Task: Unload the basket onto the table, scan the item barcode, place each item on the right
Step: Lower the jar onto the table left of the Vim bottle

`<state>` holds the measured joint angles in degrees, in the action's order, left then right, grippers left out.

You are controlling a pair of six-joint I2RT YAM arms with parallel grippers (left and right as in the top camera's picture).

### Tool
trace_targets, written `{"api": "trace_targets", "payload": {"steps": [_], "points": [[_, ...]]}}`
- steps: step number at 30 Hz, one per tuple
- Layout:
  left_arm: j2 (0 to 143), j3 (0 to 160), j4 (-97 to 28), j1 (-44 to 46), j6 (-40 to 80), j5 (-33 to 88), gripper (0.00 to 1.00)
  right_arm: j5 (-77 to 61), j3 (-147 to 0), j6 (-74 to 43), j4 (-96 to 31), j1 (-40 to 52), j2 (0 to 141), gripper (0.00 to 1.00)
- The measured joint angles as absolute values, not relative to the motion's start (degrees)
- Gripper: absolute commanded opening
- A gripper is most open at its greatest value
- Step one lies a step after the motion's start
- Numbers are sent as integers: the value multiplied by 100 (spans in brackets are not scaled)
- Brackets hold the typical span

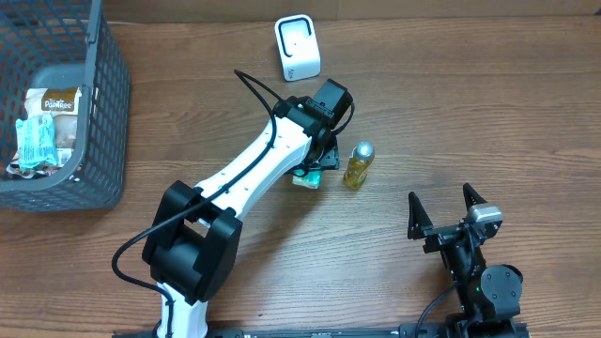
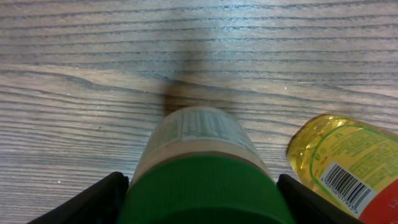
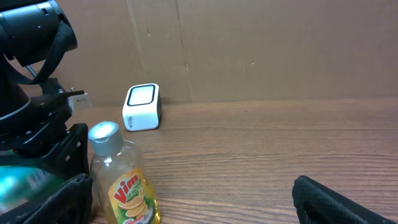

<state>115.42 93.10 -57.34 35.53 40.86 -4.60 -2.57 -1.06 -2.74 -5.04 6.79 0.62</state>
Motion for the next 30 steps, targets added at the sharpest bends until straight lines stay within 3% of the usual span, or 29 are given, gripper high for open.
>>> {"api": "trace_targets", "payload": {"steps": [7, 14, 19, 30], "points": [[11542, 9310, -5782, 3553, 4117, -454, 88, -255, -106, -276, -502, 679, 62, 100], [11542, 9651, -6027, 3435, 3417, -274, 93, -257, -106, -274, -502, 679, 62, 100], [11537, 10495, -6479, 3133, 2801, 58, 90, -259, -106, -276, -504, 679, 62, 100], [11535, 10580, -7400, 3044, 1345, 1026, 88, -257, -106, -274, -502, 679, 62, 100]]}}
